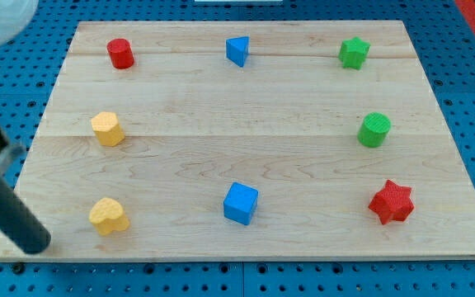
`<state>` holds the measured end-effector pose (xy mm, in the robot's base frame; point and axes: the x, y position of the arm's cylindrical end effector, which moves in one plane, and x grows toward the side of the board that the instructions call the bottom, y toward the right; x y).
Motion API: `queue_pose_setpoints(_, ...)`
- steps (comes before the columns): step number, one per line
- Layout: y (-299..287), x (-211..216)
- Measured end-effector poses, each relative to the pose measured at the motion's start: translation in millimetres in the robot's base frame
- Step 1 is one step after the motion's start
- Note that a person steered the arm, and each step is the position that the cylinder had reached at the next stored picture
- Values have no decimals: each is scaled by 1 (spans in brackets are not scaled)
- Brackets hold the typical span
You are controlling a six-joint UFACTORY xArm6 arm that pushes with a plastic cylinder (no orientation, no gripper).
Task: Place the yellow heart left to the blue cube
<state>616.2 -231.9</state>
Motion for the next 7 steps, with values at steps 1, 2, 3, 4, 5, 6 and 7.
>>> queue_pose_setpoints(1,1,1)
queue_pose_setpoints(2,56,-27)
queue_pose_setpoints(3,81,-45)
queue_pose_setpoints(4,96,-70)
queue_pose_setpoints(5,121,-96)
queue_pose_setpoints(6,128,-96)
queue_pose_setpoints(7,119,-96)
